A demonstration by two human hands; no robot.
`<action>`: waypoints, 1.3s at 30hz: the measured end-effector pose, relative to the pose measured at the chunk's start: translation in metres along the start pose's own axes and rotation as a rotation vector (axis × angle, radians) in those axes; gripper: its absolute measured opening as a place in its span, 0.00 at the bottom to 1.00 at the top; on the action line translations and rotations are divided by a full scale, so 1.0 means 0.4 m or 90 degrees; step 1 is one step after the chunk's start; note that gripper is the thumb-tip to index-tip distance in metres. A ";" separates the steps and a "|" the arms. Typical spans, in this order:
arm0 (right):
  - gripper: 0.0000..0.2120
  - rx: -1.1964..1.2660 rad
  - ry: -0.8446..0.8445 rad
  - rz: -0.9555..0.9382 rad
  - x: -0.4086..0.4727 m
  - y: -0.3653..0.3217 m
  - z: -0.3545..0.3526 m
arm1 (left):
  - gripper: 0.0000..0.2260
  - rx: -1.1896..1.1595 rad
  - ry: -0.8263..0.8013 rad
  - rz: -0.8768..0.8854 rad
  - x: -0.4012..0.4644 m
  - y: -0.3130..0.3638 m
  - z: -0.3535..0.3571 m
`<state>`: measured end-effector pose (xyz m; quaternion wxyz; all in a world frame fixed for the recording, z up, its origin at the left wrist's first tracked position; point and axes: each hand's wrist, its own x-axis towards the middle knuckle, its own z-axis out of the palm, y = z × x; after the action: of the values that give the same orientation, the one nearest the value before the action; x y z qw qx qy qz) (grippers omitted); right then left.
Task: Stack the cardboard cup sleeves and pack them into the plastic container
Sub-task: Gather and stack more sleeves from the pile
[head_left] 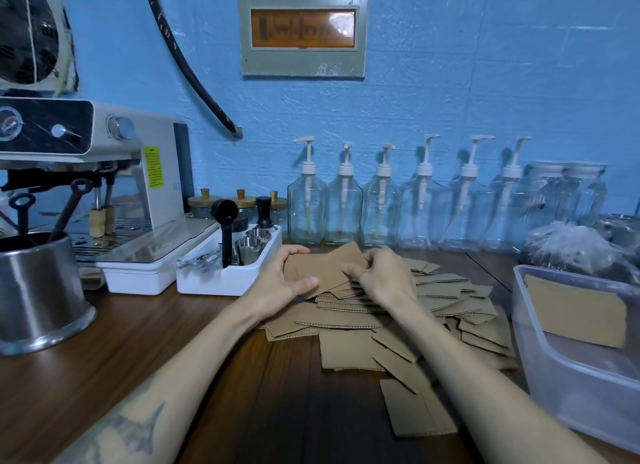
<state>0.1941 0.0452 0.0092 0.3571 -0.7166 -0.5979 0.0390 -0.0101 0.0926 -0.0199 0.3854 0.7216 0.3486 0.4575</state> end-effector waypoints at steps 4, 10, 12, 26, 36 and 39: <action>0.25 -0.118 -0.027 -0.050 -0.011 -0.006 0.005 | 0.19 0.071 -0.010 0.042 0.003 -0.002 -0.002; 0.16 -0.111 -0.073 -0.092 -0.006 0.001 -0.020 | 0.15 0.114 -0.011 0.055 0.004 -0.011 -0.004; 0.31 -0.052 -0.076 -0.170 -0.004 0.006 -0.026 | 0.14 0.116 -0.008 0.060 0.005 -0.012 -0.004; 0.26 -0.053 -0.045 -0.229 0.013 0.018 0.012 | 0.14 -0.020 -0.015 0.033 0.001 0.003 0.011; 0.24 0.058 -0.053 -0.201 0.016 0.025 -0.011 | 0.14 -0.047 0.013 0.035 -0.003 0.010 0.002; 0.21 0.056 -0.031 -0.177 0.030 0.048 -0.035 | 0.14 -0.045 0.046 0.038 0.002 0.010 -0.009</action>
<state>0.2201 0.0486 0.0133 0.3754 -0.6096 -0.6974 0.0328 -0.0125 0.0922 -0.0154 0.3840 0.7006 0.3238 0.5069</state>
